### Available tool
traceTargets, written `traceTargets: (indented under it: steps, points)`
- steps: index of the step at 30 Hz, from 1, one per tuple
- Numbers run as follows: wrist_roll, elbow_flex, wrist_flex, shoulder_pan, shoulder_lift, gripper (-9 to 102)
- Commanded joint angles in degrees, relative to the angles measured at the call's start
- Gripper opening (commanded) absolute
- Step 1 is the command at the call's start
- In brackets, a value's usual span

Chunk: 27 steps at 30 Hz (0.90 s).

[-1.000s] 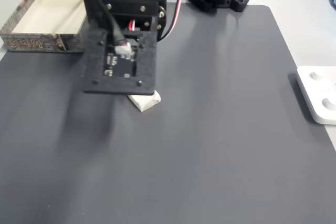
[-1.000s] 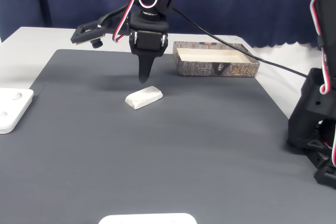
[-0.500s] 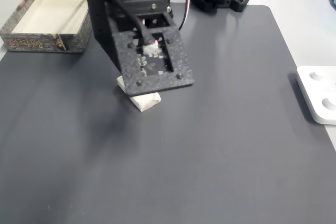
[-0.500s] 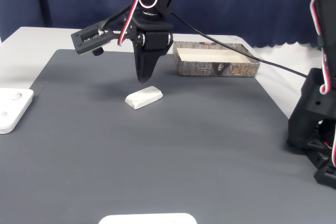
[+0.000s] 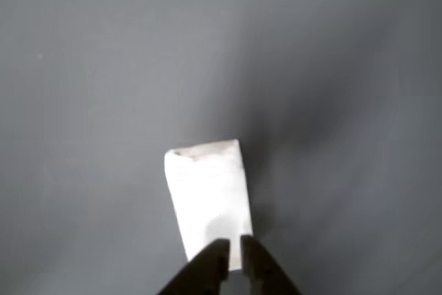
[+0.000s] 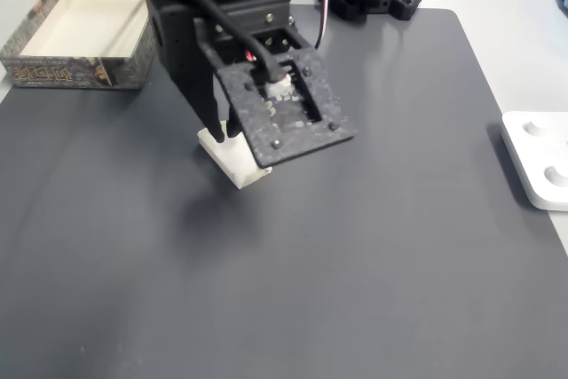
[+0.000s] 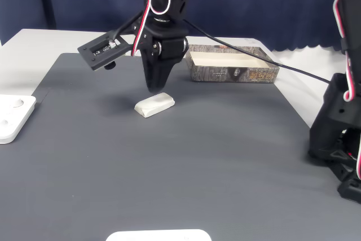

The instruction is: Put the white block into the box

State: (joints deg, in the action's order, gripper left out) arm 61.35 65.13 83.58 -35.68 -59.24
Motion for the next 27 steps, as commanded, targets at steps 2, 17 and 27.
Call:
traceTargets:
  steps: [2,17,27]
  points:
    - [5.71,-0.88,-0.44,-0.18,-3.25,-2]
    - [6.59,-1.05,1.05,-1.49,-4.22,-2]
    - [12.3,-1.58,2.29,-2.37,-4.39,8]
